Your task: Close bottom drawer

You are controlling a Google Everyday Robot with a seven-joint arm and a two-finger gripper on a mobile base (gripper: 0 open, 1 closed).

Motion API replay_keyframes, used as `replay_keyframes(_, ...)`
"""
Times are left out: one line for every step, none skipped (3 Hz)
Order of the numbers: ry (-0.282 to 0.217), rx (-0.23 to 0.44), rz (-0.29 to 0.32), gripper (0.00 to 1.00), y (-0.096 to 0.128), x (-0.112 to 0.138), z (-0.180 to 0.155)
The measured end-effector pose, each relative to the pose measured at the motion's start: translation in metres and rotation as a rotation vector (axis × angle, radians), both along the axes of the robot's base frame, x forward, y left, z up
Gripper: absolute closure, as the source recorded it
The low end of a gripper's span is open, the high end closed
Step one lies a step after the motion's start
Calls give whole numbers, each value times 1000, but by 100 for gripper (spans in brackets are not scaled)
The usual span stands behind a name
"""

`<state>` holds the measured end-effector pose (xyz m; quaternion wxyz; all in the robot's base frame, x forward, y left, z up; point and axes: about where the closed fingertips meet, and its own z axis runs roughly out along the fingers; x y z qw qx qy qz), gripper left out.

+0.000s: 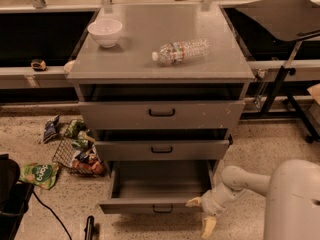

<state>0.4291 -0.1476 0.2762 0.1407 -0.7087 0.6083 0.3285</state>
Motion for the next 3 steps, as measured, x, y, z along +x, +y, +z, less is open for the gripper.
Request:
replay_keyframes(3, -18, 9, 41, -5, 2, -46)
replay_keyframes(10, -29, -19, 65, -12, 8, -86)
replay_keyframes(-33, -34, -66, 88, -22, 29, -104)
